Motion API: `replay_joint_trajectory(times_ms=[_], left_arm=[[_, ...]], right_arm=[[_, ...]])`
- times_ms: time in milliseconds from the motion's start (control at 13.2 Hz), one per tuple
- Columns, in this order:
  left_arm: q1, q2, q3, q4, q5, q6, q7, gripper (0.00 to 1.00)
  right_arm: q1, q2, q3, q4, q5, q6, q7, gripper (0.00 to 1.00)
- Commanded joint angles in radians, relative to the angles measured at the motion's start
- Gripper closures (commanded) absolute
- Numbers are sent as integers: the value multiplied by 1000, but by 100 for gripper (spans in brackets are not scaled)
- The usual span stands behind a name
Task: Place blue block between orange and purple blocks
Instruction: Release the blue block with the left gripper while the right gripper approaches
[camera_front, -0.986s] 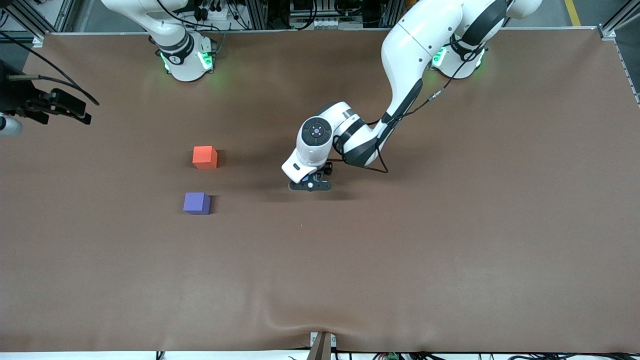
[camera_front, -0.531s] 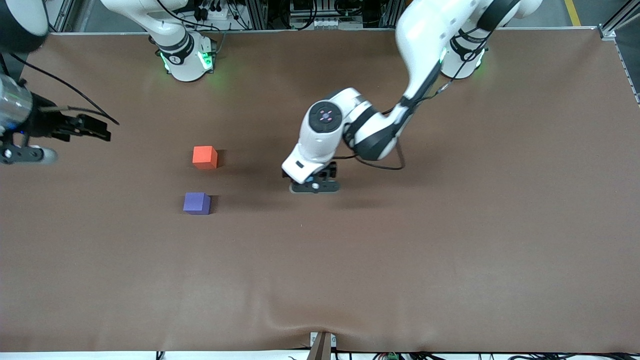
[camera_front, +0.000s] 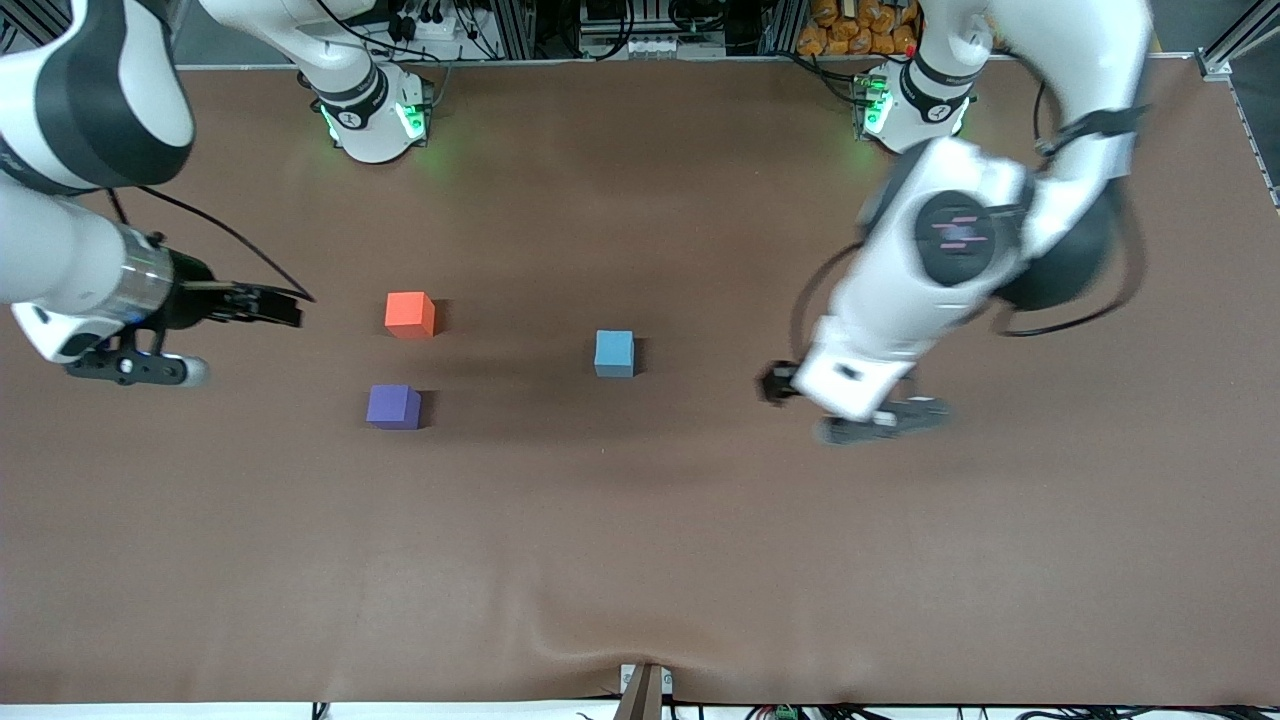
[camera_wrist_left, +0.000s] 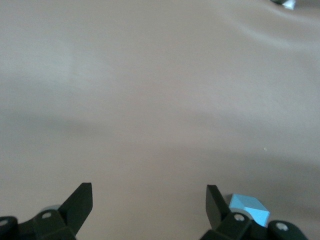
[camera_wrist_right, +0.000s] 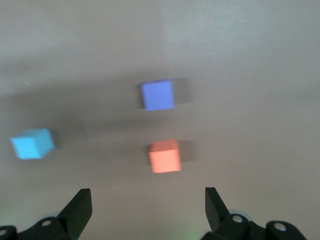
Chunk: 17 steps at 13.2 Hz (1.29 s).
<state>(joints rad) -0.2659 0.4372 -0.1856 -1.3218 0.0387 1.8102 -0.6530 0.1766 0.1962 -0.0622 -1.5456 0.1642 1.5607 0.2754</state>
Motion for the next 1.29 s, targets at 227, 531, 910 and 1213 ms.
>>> replay_joint_trajectory(times_ms=[227,531,910,1213], left_arm=[[229,-165,-12,-59,14,-123,261,0],[338,-230,-14,-60,14,-189,452,0],[366,-259,-12,-57,14,-216,473,0],[366,-265,-20,-57,14,-235,473,0]], right_arm=[[162,101,-7,25,67,182,384,0],[268,186,-7,27,69,327,471,0],[379,281,-8,25,80,410,473,0],[437,333,-8,22,77,465,482,0]])
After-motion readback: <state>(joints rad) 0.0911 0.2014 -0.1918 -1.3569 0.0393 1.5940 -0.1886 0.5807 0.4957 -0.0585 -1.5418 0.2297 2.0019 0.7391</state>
